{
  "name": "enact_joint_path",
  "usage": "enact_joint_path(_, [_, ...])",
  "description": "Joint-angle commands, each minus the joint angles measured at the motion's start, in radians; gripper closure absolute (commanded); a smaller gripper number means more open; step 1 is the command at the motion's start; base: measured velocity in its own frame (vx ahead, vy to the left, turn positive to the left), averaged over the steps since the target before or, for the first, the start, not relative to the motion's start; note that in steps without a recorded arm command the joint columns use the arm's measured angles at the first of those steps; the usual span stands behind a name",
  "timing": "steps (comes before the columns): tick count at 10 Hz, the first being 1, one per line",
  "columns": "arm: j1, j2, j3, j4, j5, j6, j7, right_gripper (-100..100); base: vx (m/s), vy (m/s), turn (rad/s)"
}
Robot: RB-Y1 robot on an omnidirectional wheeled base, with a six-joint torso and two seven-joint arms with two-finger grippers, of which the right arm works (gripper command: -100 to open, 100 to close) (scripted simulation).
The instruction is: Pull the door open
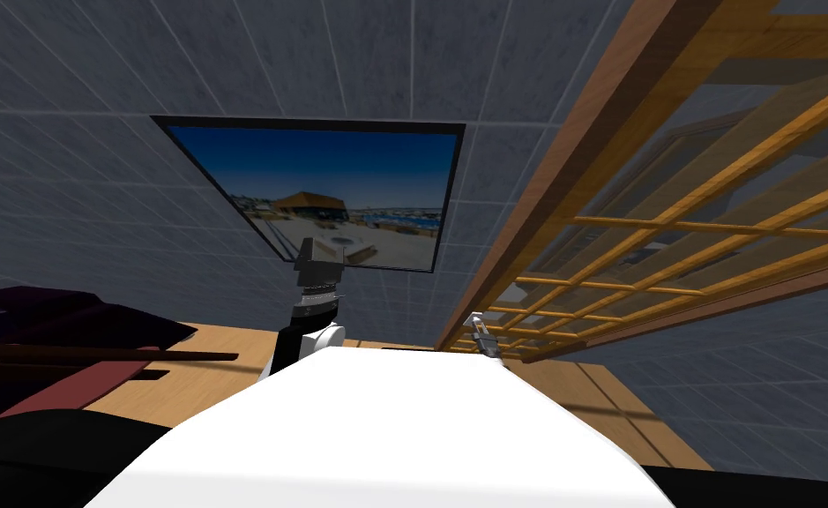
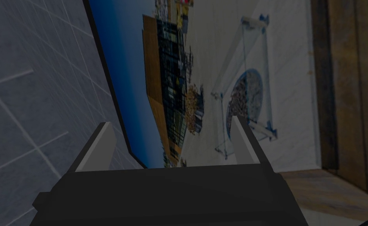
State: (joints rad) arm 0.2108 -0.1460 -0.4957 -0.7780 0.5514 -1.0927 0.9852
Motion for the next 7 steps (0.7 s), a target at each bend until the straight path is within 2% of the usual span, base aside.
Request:
enact_joint_path(1, [-0.001,0.000,0.011,-0.001,-0.016,0.004,-0.038,100,-0.056,-0.019,0.061])
enact_joint_path(7, [-0.012,-0.008,0.046,0.004,-0.083,0.016,-0.172,100,-0.058,-0.018,0.053])
